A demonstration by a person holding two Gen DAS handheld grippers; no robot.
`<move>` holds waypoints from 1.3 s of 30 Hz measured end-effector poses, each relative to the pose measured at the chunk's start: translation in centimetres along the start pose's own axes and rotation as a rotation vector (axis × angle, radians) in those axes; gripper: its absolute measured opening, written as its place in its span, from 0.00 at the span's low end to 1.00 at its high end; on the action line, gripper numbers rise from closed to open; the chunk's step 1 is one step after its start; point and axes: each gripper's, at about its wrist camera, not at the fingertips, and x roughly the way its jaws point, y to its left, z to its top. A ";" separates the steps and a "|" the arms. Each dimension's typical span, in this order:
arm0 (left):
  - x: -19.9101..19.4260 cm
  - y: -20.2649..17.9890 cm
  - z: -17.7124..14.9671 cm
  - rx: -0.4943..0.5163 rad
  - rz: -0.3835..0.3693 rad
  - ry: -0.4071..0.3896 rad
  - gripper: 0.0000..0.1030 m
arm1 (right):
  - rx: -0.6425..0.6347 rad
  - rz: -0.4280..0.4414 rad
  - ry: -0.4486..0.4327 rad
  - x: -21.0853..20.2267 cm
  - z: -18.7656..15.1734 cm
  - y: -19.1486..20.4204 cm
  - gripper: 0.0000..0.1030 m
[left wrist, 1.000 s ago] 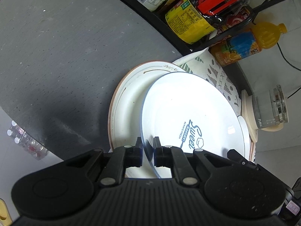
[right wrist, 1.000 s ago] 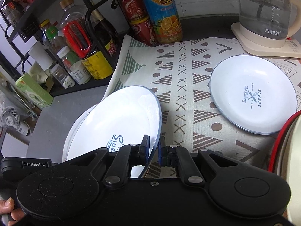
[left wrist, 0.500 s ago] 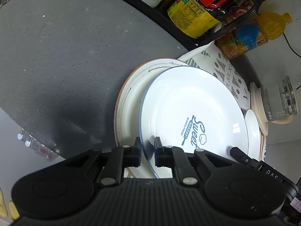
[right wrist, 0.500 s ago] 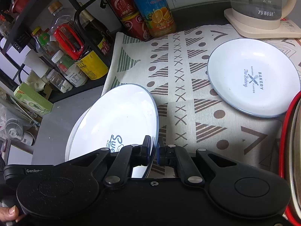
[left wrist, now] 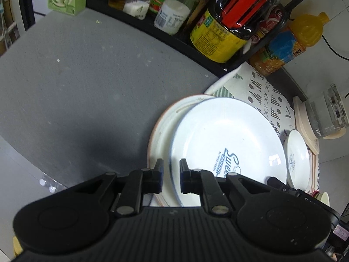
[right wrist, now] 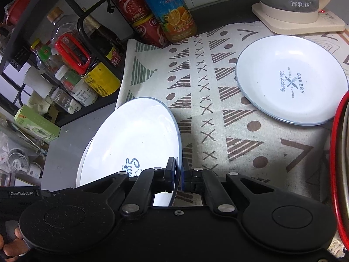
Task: Organize plates and bowls
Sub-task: 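Lower the 'Sweet' plate onto the flower-pattern plate and open both grippers, then move both grippers toward the white plate printed 'BAKERY'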
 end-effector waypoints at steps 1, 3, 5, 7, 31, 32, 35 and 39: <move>-0.2 0.1 0.1 0.003 0.012 -0.008 0.19 | -0.001 0.000 -0.001 0.0 0.0 0.0 0.05; -0.4 0.1 0.3 0.004 0.040 -0.029 0.25 | -0.003 -0.002 0.002 0.1 0.0 0.1 0.05; -0.7 0.5 0.4 -0.003 0.058 -0.046 0.33 | -0.008 -0.003 0.004 0.3 0.0 0.3 0.05; -0.6 0.8 0.7 -0.015 0.060 -0.050 0.35 | -0.013 -0.004 0.011 0.5 -0.1 0.4 0.06; 1.5 3.1 0.8 -0.162 0.012 -0.029 0.34 | -0.082 -0.029 0.094 2.6 -0.6 1.3 0.14; 1.5 2.9 0.9 -0.155 0.020 -0.027 0.35 | -0.087 -0.033 0.093 2.5 -0.6 1.4 0.18; 1.1 2.5 1.3 -0.122 0.042 -0.039 0.35 | -0.100 -0.028 0.090 1.9 -0.5 1.6 0.21; 0.5 1.8 1.9 -0.076 0.049 -0.045 0.36 | -0.101 -0.029 0.064 0.5 -0.1 1.5 0.47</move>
